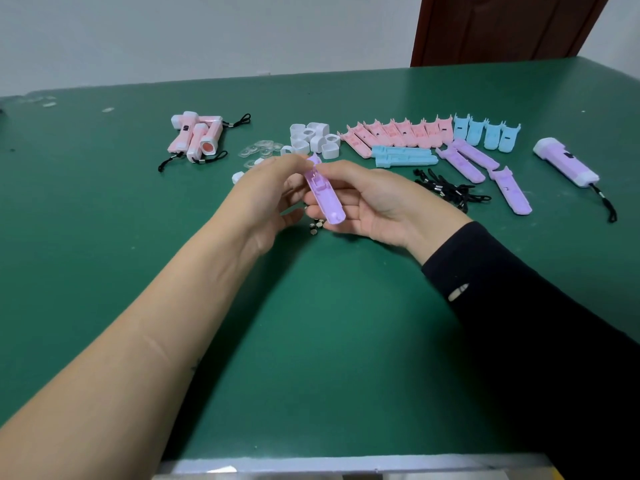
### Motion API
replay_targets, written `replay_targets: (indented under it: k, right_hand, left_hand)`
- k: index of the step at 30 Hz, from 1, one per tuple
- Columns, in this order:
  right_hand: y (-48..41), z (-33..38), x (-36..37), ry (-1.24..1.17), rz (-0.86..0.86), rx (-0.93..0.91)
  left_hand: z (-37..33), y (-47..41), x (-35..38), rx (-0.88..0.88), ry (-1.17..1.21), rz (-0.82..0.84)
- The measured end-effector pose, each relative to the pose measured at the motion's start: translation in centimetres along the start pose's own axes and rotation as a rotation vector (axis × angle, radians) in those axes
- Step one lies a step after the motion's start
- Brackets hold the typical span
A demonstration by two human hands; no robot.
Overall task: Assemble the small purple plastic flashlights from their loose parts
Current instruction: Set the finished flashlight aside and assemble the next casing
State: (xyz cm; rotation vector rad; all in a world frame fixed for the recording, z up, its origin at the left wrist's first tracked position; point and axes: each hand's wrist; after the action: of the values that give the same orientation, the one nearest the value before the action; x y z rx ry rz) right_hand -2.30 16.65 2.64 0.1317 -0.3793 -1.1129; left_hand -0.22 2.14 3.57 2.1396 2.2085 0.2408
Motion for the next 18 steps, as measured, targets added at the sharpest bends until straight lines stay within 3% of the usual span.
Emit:
replay_targets:
  k: [5, 11, 18]
  right_hand:
    - [0.2, 0.1, 0.3, 0.073, -0.031, -0.045]
    - [0.2, 0.1, 1.0, 0.186, -0.171, -0.116]
    - [0.2, 0.0, 1.0, 0.141, -0.173, -0.133]
  left_hand:
    - [0.1, -0.2, -0.2, 0.007, -0.004, -0.038]
    - [0.4, -0.2, 0.1, 0.143, -0.052, -0.111]
    - [0.7, -0.3, 0.4, 0.173, -0.035, -0.142]
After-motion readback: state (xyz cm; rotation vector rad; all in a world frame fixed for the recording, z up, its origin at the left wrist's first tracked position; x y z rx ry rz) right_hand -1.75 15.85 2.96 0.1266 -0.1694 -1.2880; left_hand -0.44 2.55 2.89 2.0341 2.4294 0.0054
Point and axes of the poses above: each hand's wrist, its own y-axis away from the middle knuckle, its own x-axis out of the palm, z = x × y, and after that the axes turned 2 degrees about x, right-handed
